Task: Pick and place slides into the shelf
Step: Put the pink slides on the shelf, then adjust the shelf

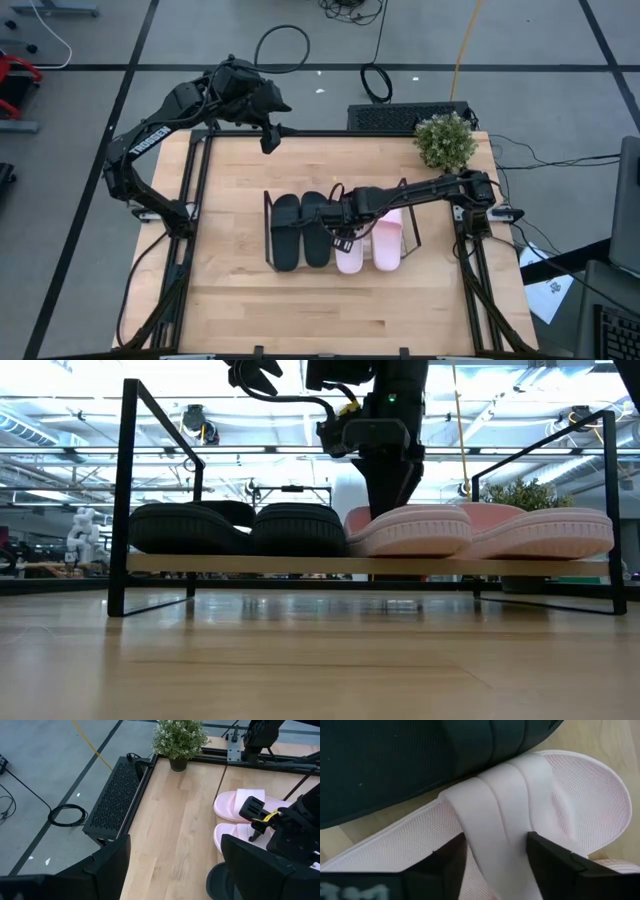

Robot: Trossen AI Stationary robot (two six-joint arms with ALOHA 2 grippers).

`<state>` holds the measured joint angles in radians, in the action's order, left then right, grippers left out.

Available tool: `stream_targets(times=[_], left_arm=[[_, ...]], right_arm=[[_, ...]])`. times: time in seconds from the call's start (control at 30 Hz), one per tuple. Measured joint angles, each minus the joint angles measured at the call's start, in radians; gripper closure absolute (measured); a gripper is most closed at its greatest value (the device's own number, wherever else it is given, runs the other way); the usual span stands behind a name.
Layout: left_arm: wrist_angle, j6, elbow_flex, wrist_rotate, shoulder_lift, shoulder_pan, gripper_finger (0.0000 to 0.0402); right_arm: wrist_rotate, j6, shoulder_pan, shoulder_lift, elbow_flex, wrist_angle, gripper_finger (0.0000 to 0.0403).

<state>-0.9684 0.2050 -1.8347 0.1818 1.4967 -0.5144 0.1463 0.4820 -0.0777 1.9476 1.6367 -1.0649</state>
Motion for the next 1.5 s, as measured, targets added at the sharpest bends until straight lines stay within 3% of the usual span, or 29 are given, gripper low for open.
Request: stream_targets(times=[0.27, 0.6, 1.2, 1.5], left_arm=[[0.0, 0.0, 0.0, 0.0, 0.0, 0.0, 0.0094], [0.001, -0.001, 0.0, 0.0, 0.0, 0.001, 0.0094], [-0.004, -0.003, 0.0, 0.0, -0.003, 0.001, 0.0094], [-0.145, 0.003, 0.0, -0.08, -0.082, -0.008, 0.0094]], right_arm=[[-0.054, -0.012, 0.013, -0.001, 0.0, -0.005, 0.0157], [-0.105, 0.003, 0.046, -0.077, 0.0, -0.027, 0.0156], [-0.1, 0.084, 0.047, -0.249, 0.0, -0.028, 0.0156], [-0.08, 0.17, 0.029, -0.367, -0.001, -0.045, 0.0156]])
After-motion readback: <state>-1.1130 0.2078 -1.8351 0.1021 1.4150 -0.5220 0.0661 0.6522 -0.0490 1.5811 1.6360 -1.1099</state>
